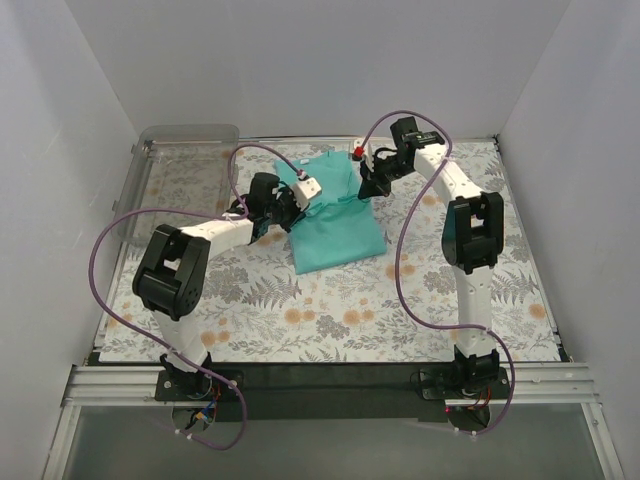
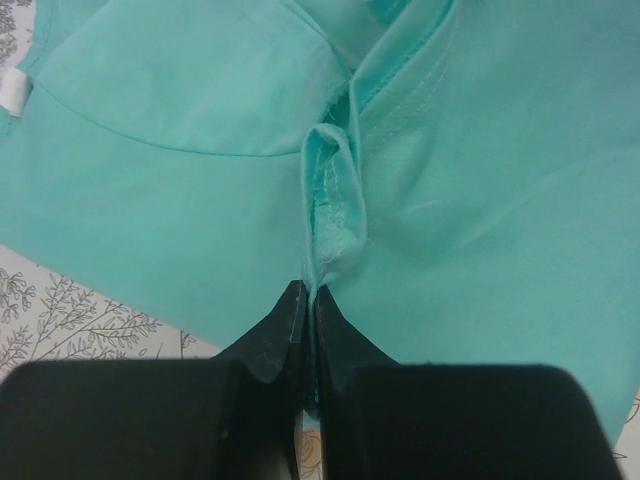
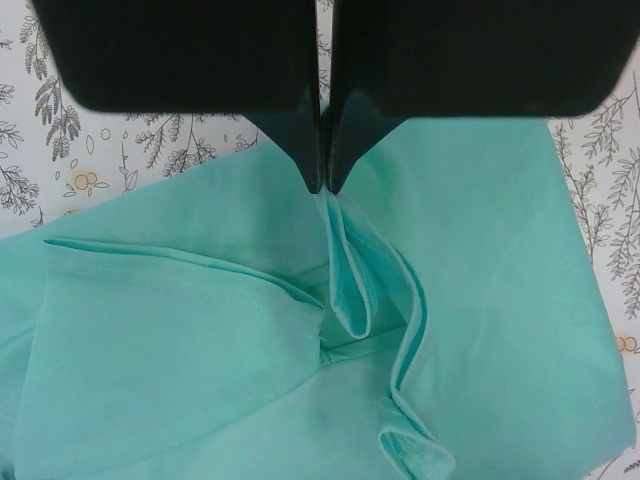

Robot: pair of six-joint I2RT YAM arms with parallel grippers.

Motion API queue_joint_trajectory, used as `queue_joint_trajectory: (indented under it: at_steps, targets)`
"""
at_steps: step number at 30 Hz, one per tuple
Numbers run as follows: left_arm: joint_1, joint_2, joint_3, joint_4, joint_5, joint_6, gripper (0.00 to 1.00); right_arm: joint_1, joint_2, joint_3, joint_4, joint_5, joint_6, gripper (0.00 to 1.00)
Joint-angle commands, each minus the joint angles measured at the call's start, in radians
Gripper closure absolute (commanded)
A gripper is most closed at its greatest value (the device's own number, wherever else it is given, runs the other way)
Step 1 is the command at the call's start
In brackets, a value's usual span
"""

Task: Fold and stack the t-shirts
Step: Fold the tshirt

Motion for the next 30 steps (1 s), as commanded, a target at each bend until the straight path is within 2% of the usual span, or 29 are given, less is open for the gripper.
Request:
queue_joint_trajectory:
  at_steps: [1, 14, 24, 30]
  targets:
    - [0.013, -0.006, 0.047, 0.016, -0.009, 0.006, 1.00, 0.008, 0.018, 0.039, 0.055, 0.007, 0.049, 0.99]
    - [0.020, 0.028, 0.063, 0.041, -0.035, 0.000, 1.00, 0.010, 0.033, 0.033, 0.161, 0.070, 0.170, 0.99]
    - [0.025, 0.078, 0.080, 0.108, -0.104, -0.024, 1.00, 0.025, 0.018, -0.051, 0.367, 0.154, 0.343, 0.99]
    - [0.026, 0.126, 0.117, 0.116, -0.115, -0.029, 1.00, 0.037, 0.027, -0.060, 0.416, 0.200, 0.394, 0.99]
